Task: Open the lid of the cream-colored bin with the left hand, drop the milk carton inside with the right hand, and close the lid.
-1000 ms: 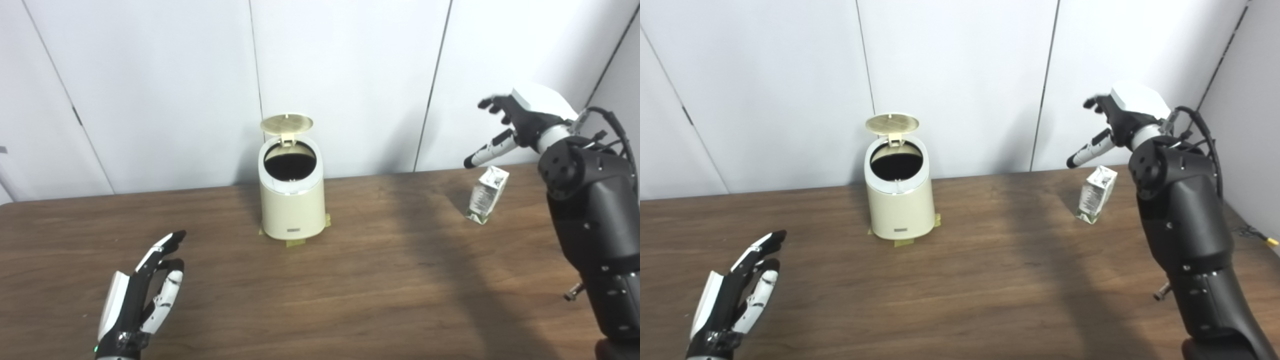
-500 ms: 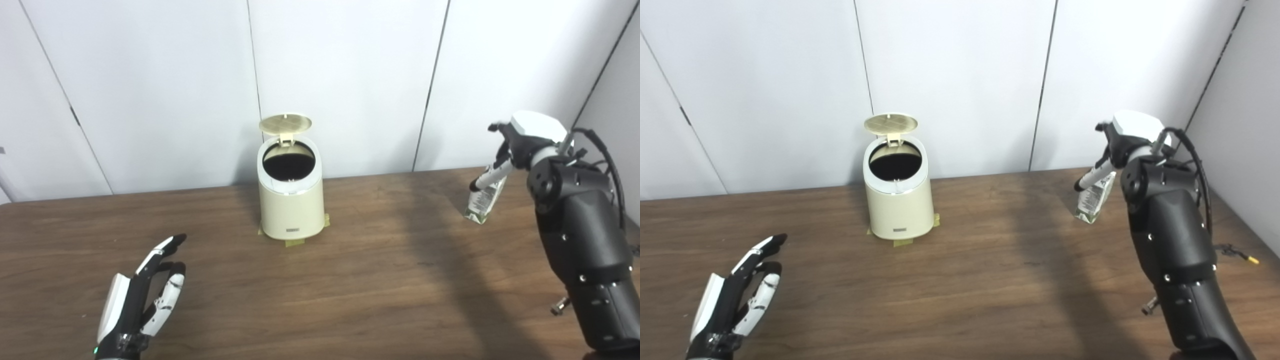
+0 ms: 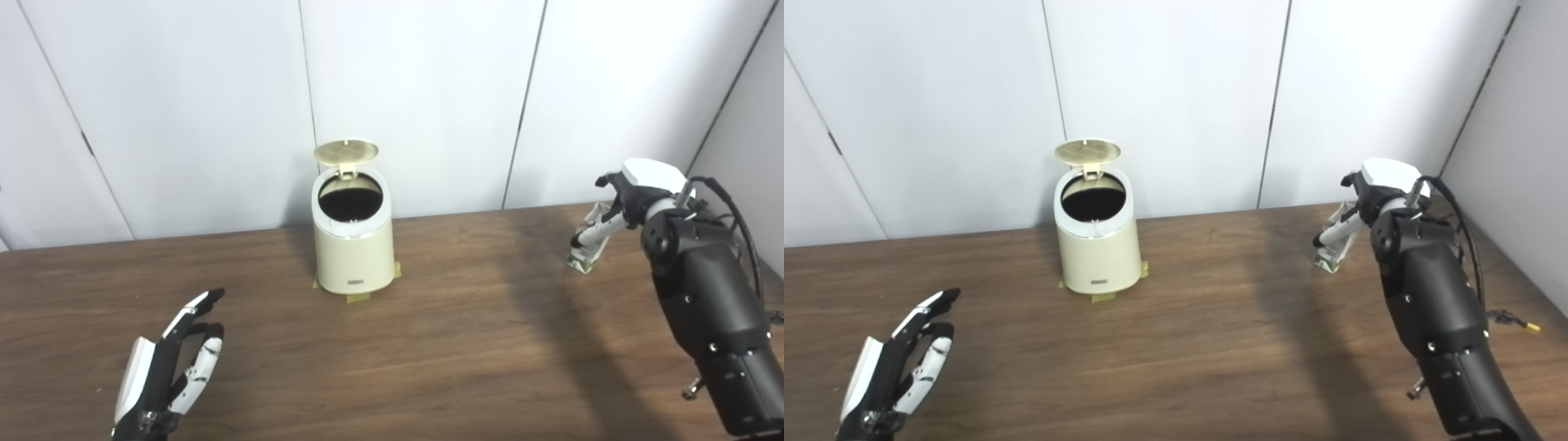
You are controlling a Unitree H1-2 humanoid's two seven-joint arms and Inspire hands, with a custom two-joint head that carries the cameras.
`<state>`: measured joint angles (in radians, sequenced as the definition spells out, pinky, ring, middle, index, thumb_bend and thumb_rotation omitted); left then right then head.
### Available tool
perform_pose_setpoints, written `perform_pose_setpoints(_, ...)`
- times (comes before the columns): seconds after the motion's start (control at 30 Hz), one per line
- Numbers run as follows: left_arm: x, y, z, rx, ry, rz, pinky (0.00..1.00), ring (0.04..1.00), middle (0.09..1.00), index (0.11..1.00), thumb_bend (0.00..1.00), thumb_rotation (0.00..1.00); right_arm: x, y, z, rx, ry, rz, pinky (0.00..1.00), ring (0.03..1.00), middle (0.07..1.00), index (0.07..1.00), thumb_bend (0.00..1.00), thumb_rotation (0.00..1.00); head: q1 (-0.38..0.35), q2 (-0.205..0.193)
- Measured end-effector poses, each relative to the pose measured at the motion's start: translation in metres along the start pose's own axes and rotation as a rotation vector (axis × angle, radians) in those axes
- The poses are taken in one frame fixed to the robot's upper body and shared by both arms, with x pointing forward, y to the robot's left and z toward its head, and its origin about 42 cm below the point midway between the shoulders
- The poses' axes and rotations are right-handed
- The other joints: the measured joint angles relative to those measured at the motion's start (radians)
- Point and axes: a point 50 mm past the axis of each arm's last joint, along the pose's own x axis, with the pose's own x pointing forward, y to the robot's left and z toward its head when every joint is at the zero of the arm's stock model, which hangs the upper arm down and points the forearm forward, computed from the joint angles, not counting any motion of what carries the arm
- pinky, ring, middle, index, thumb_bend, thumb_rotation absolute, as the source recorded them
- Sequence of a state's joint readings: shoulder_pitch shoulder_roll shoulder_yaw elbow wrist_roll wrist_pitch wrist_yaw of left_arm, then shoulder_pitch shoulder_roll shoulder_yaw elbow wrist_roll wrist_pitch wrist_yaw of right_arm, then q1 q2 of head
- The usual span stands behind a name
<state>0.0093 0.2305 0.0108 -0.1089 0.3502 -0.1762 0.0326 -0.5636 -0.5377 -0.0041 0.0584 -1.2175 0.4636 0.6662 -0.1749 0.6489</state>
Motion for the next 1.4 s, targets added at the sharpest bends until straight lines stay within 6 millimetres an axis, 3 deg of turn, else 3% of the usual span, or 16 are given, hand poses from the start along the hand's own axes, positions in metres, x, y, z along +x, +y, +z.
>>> perform_pose_setpoints(0.33,-0.001,0.001,0.001,0.002,-0.002,-0.001,0.78,0.866,0.876,0.861,0.31,0.82,0.004,0.002,-0.004,-0.010,-0.032,-0.006,0.32,0.450,0.585,0.788,0.97,0.44,-0.003,0.003)
perform_pose_setpoints(0.47,-0.001,0.001,0.001,0.001,-0.004,-0.002,0.79,0.869,0.876,0.861,0.32,0.82,0.004,0.004,-0.003,-0.026,-0.037,-0.015,0.41,0.587,0.692,0.800,0.98,0.45,-0.003,0.003)
perform_pose_setpoints(0.63,-0.001,0.002,0.003,0.002,-0.011,0.000,0.78,0.864,0.873,0.860,0.32,0.83,0.005,0.003,-0.006,-0.017,-0.039,-0.010,0.40,0.573,0.676,0.807,0.97,0.42,-0.002,0.002)
perform_pose_setpoints(0.7,-0.001,0.002,0.003,0.002,-0.011,0.000,0.78,0.866,0.875,0.861,0.31,0.83,0.006,0.003,-0.008,-0.014,-0.041,-0.007,0.46,0.642,0.732,0.812,0.96,0.42,-0.002,0.002)
perform_pose_setpoints(0.73,-0.001,0.002,0.003,0.002,-0.011,0.000,0.78,0.866,0.875,0.860,0.31,0.83,0.006,0.003,-0.009,-0.016,-0.041,-0.006,0.47,0.646,0.736,0.813,0.96,0.42,-0.003,0.002)
perform_pose_setpoints(0.83,-0.001,0.002,0.003,0.002,-0.011,0.000,0.78,0.867,0.873,0.858,0.31,0.82,0.006,0.005,-0.012,-0.016,-0.042,-0.008,0.39,0.535,0.650,0.818,0.95,0.40,-0.002,0.000)
perform_pose_setpoints(0.97,-0.001,0.001,0.003,0.001,-0.011,-0.002,0.80,0.876,0.878,0.861,0.32,0.82,0.005,0.006,-0.012,-0.031,-0.034,-0.015,0.46,0.628,0.713,0.817,0.95,0.42,-0.002,0.000)
perform_pose_setpoints(1.13,-0.001,0.001,0.003,0.001,-0.011,-0.002,0.80,0.874,0.877,0.859,0.32,0.83,0.006,0.008,-0.013,-0.064,-0.016,-0.021,0.46,0.626,0.729,0.801,0.99,0.42,-0.006,-0.006)
perform_pose_setpoints(1.3,-0.001,0.001,0.003,0.002,-0.009,-0.003,0.79,0.872,0.877,0.861,0.33,0.83,-0.004,0.002,-0.008,-0.008,-0.081,-0.122,0.70,0.843,0.898,0.921,0.96,0.29,-0.005,-0.012)
perform_pose_setpoints(1.4,-0.001,0.000,0.002,0.000,-0.008,-0.006,0.78,0.870,0.877,0.863,0.33,0.82,-0.010,-0.006,-0.009,0.064,-0.183,-0.234,0.72,0.846,0.908,0.946,0.97,0.29,-0.003,-0.014)
